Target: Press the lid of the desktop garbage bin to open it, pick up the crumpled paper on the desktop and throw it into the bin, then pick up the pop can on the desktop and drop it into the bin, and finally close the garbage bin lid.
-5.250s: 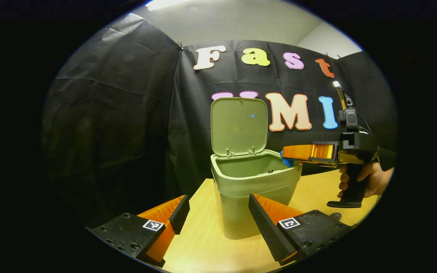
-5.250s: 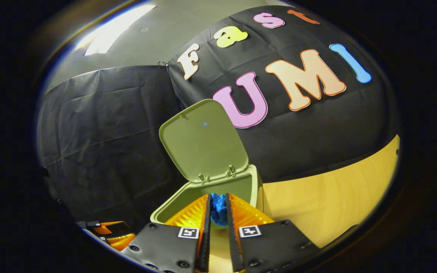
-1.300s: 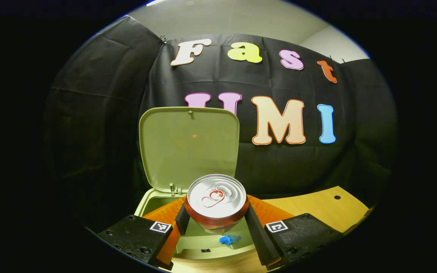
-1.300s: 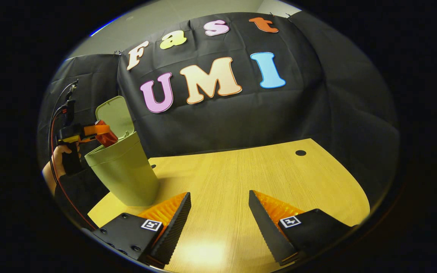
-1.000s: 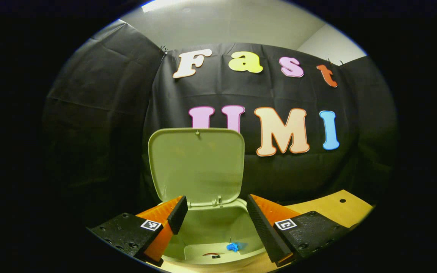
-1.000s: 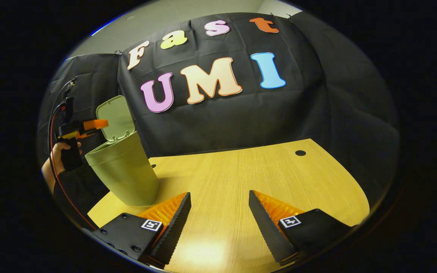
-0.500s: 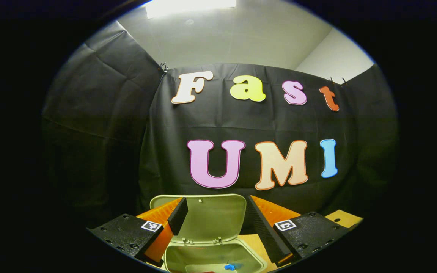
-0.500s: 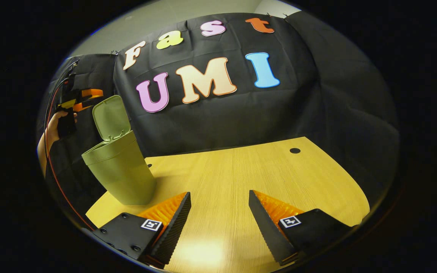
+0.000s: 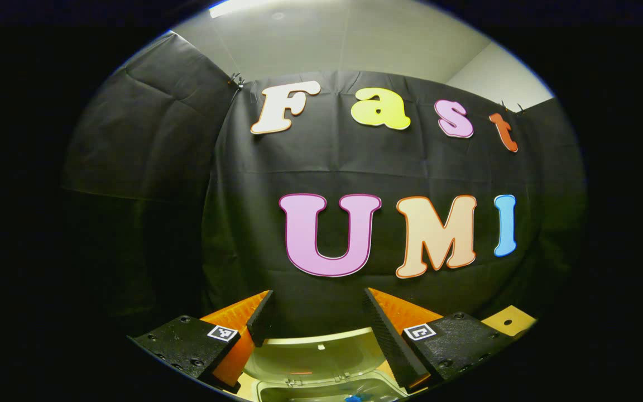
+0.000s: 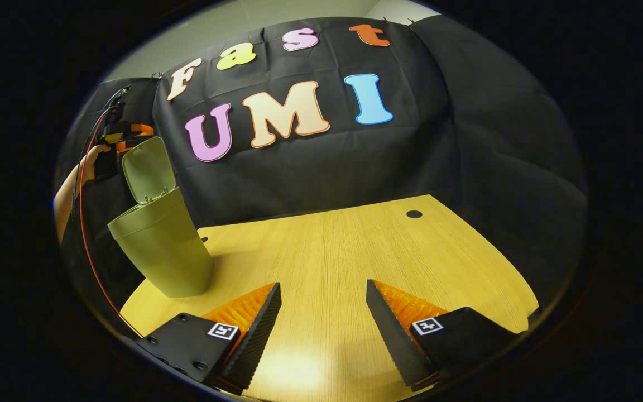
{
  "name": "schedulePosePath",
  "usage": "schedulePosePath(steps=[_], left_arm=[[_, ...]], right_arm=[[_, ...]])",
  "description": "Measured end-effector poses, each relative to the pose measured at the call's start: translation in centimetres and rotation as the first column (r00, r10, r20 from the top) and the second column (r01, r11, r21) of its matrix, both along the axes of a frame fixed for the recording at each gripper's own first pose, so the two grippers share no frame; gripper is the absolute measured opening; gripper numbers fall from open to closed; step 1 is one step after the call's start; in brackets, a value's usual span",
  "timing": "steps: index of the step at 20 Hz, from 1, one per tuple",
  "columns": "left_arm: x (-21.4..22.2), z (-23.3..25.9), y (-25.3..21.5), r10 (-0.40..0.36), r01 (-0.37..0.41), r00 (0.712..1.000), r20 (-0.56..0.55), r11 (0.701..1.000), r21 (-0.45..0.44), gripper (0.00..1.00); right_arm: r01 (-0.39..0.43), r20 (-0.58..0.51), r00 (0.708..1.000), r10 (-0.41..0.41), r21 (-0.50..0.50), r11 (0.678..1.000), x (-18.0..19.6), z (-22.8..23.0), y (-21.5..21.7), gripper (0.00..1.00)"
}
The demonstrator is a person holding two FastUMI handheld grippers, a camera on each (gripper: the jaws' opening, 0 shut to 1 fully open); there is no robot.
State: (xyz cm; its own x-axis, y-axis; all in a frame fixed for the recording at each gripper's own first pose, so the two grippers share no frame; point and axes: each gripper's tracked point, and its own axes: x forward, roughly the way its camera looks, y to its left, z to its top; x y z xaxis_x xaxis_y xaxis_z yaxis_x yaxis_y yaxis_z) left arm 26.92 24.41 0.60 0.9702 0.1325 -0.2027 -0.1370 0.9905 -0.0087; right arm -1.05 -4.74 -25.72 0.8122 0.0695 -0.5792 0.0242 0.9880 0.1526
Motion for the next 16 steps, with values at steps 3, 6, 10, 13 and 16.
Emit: schedulePosePath(steps=[3,6,10,13,16], left_arm=[[-0.3,0.0,-0.1,0.003,-0.003,1.000,-0.002,1.000,-0.014,0.92],[-2.5,-0.4,-0.7,-0.004,0.004,1.000,-0.028,1.000,-0.005,0.92],[-5.0,-0.6,-1.6,-0.015,0.014,0.999,-0.046,1.000,-0.028,0.92],[-6.9,-1.1,-2.3,-0.019,0.016,0.999,-0.048,0.998,-0.054,0.89],[-9.2,-2.0,-3.3,-0.020,0.016,0.998,-0.061,0.997,-0.071,0.92]], right_arm=[[-0.008,0.014,1.000,0.008,-0.008,1.000,0.3,0.4,-0.2,0.97],[-0.040,0.002,0.999,0.040,0.004,0.999,1.0,0.1,0.3,0.97],[-0.096,0.000,0.995,0.096,0.019,0.995,1.5,-0.2,1.8,0.96],[-0.143,-0.007,0.990,0.143,0.031,0.989,1.8,-0.4,3.1,0.97],[-0.177,-0.015,0.984,0.177,0.039,0.984,1.8,-0.7,3.9,0.97]])
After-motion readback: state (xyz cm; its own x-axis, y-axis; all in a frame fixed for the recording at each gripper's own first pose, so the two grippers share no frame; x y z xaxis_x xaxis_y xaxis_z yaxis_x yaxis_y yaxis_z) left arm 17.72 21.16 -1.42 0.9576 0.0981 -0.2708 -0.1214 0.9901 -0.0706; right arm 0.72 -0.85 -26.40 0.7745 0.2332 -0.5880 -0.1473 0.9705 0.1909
